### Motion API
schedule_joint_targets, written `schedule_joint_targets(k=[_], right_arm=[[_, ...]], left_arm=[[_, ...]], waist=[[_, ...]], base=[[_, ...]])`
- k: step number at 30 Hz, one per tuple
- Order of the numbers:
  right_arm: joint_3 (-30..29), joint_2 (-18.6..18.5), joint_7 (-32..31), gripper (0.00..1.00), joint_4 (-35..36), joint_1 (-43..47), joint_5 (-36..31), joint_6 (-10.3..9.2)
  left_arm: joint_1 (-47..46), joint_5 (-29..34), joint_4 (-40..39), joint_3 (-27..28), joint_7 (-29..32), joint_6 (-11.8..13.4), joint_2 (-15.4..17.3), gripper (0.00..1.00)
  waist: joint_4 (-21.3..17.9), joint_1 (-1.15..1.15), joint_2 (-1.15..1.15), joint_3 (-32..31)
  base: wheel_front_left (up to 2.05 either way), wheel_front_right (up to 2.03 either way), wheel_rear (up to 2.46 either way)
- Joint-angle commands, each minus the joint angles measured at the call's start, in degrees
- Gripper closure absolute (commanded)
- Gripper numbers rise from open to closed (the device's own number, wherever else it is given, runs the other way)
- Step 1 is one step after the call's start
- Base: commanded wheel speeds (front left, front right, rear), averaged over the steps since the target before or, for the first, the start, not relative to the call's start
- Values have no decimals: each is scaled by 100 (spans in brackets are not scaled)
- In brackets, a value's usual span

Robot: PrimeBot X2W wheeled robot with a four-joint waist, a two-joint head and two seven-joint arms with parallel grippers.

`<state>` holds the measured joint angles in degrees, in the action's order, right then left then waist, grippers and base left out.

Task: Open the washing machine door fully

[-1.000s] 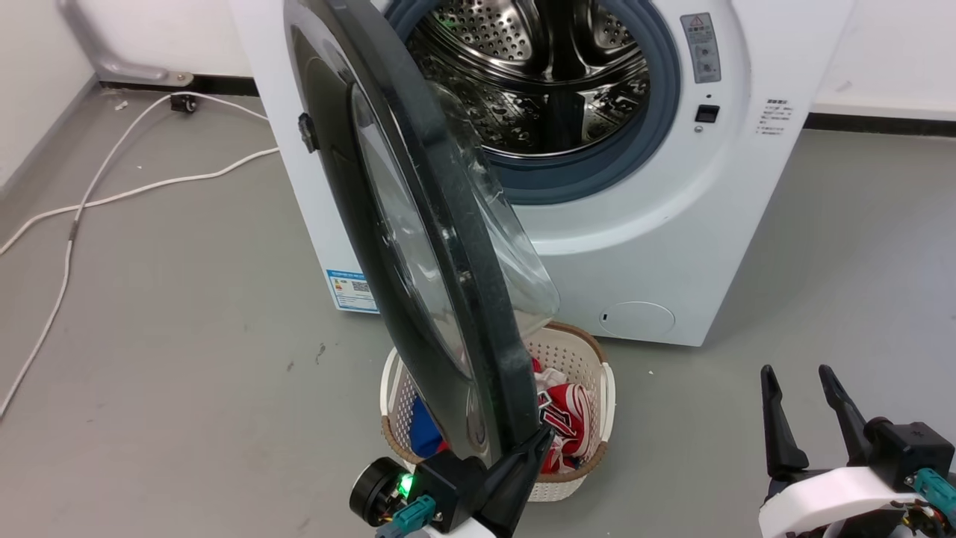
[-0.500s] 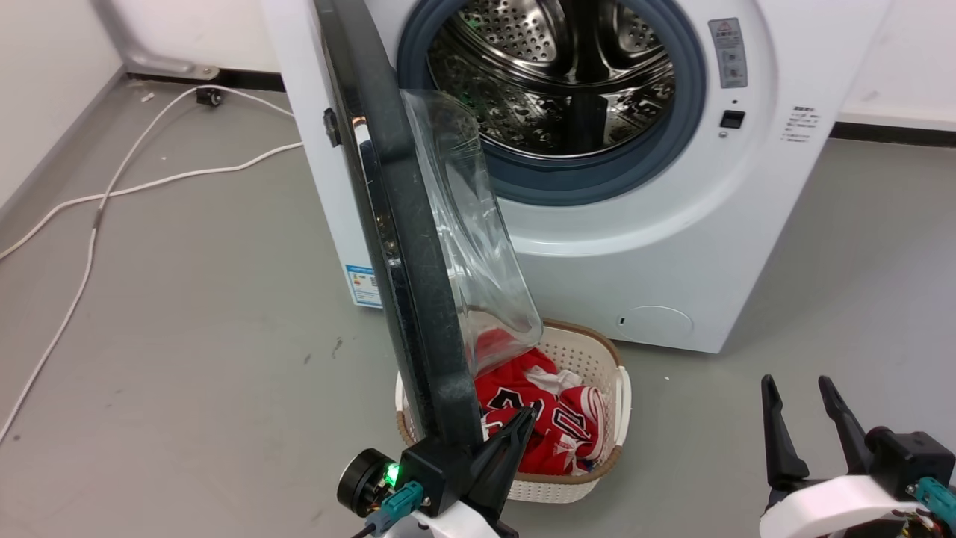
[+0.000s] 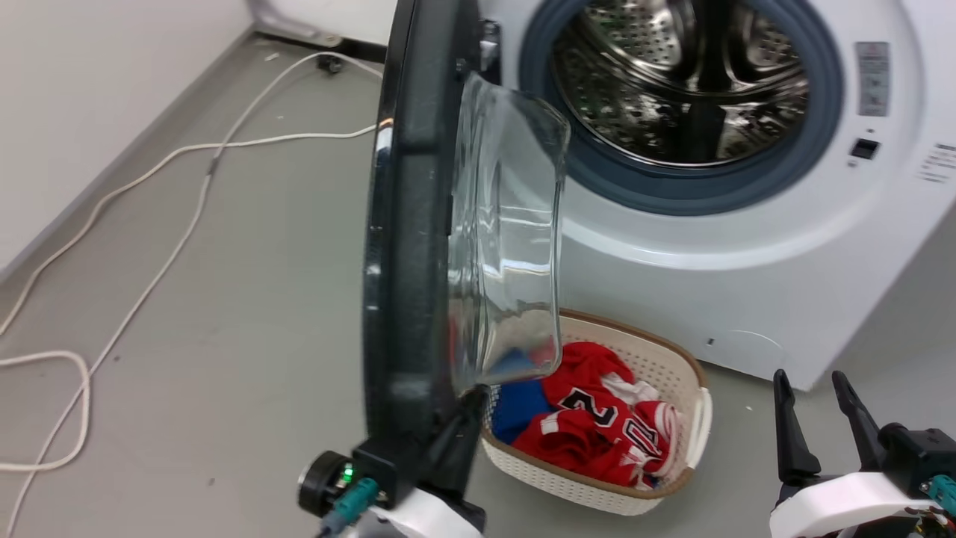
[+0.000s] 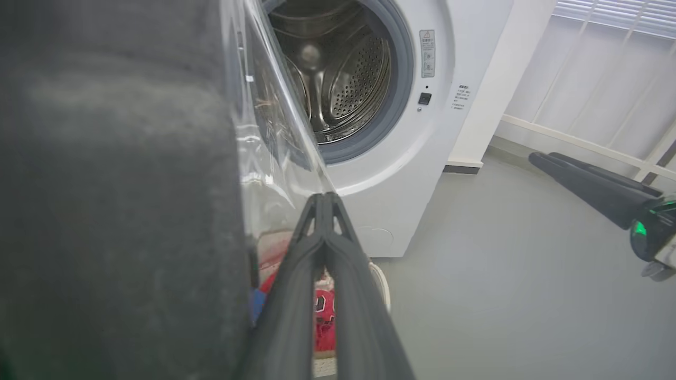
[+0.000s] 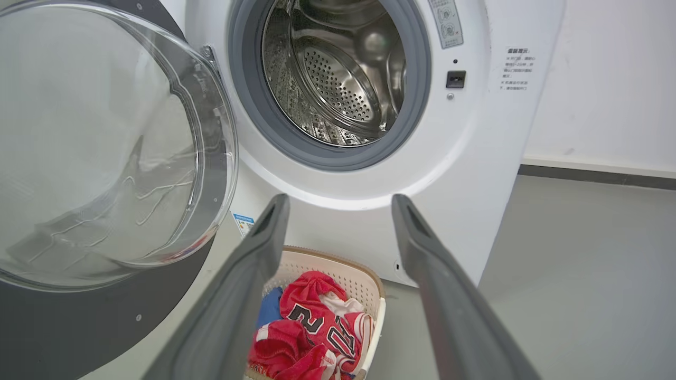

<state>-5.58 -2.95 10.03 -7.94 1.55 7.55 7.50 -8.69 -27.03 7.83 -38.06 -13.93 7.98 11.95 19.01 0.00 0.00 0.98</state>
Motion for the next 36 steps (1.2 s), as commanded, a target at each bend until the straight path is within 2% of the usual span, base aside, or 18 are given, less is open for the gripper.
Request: schedule_joint_targets(k=[1,6,13,22,31,36], right_arm=[[-10,12,-18,0,38,73,-31,-2],[9,11,-93,0,141,79,-68,-2],[30,10,-178,0,251,98,-76,-2],[73,9,-275,0,377,-8,-158,-2],[81,10,-269,0,346,-183,-99,-2],[141,9,-267,0,297,-249,-133,-2]], left_arm=[[-70,-44,-1,208,-43,84,78,100],[103,-169,-90,632,-105,180,246,100],[233,-416,2,1502,-133,232,623,100],[-159,-789,617,2517,-133,31,1263,100],[-564,-981,1419,3607,-128,-183,1636,100],[-731,-887,1824,3910,-127,-279,1769,100]], waist=[[217,0,0,15],[396,0,0,15],[348,0,0,13],[-11,0,0,186],[-398,0,0,408],[-579,0,0,446]], base=[[0,0,0],[0,0,0],[0,0,0],[0,0,0],[0,0,0],[0,0,0]])
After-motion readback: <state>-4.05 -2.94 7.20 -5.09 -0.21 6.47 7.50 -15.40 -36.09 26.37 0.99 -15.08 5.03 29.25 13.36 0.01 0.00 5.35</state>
